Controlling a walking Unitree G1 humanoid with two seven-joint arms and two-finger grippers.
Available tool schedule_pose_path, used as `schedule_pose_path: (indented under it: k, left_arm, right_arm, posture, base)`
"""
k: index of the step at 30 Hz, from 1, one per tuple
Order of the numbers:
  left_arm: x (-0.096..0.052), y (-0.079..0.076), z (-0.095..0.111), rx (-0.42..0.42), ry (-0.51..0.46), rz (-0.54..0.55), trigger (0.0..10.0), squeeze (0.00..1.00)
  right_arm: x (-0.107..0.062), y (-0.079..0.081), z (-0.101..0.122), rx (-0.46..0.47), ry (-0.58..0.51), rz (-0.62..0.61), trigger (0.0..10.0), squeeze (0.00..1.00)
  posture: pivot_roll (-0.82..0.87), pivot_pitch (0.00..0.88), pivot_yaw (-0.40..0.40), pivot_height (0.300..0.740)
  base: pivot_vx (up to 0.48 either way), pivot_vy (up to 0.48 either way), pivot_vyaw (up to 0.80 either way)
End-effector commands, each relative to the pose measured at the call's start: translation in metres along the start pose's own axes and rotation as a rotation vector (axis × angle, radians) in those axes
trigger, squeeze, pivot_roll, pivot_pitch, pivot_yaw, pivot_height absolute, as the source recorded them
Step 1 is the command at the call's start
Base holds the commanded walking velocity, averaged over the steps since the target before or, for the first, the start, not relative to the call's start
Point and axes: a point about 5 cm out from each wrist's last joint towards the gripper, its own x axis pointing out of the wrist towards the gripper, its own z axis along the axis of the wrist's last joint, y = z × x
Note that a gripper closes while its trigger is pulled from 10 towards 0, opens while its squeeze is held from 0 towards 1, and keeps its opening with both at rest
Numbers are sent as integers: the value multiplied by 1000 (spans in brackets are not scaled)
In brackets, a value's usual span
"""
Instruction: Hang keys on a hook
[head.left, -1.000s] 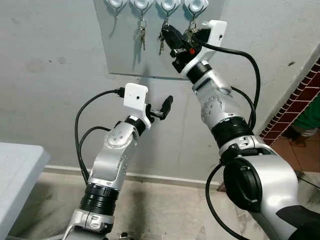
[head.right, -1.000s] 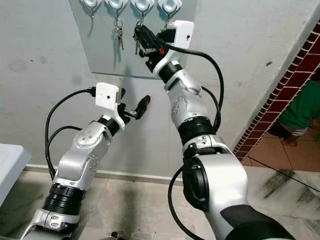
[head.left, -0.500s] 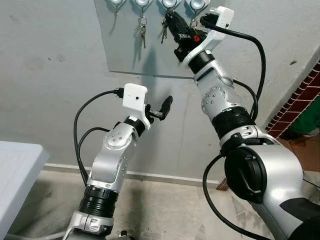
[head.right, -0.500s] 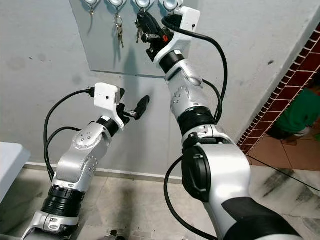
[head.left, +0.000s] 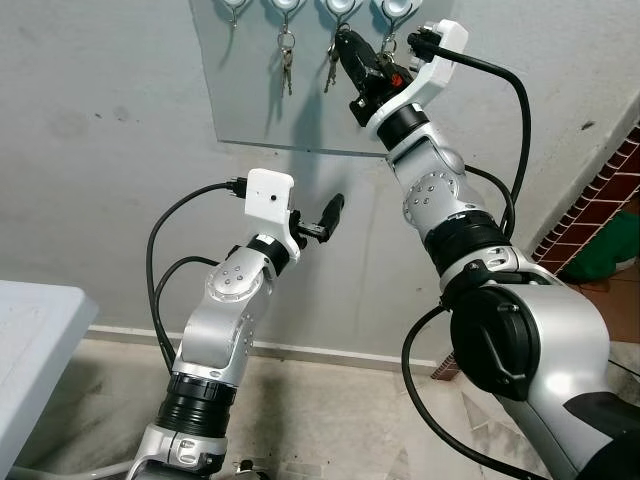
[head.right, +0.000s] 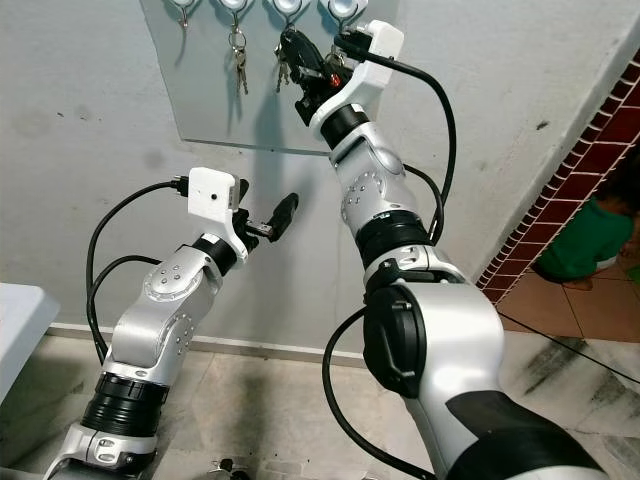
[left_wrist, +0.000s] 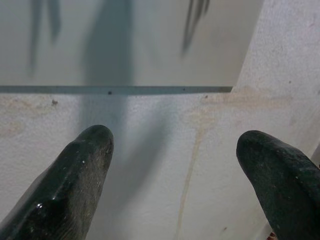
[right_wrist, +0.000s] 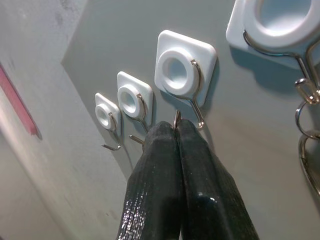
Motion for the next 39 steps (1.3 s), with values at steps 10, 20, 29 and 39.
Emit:
schedule_pose_path:
  k: [10, 20, 29, 39]
  left_arm:
    - [-2, -2, 2, 4, -6, 4, 10000, 0]
    - [-3, -1, 3, 4, -8, 10, 10000, 0]
    - [-3, -2, 2, 2, -7, 11, 10000, 0]
    - [-4, -3, 2, 1, -8, 12, 10000, 0]
  right_arm:
    - [8, 11, 4, -6, 6, 58, 10000, 0]
    - [9, 11, 3, 19, -2, 40, 10000, 0]
    - [11, 10, 7, 66, -11, -6, 10000, 0]
    - [13, 10, 8, 144, -27, -13, 10000, 0]
  posture:
    - [-31, 119, -12, 732]
    - [-26, 119, -14, 732]
    - [-23, 117, -16, 732]
    - [-23, 118, -18, 732]
  base:
    - [0, 0, 0]
    - [0, 0, 0]
    - [0, 0, 0]
    - [0, 0, 0]
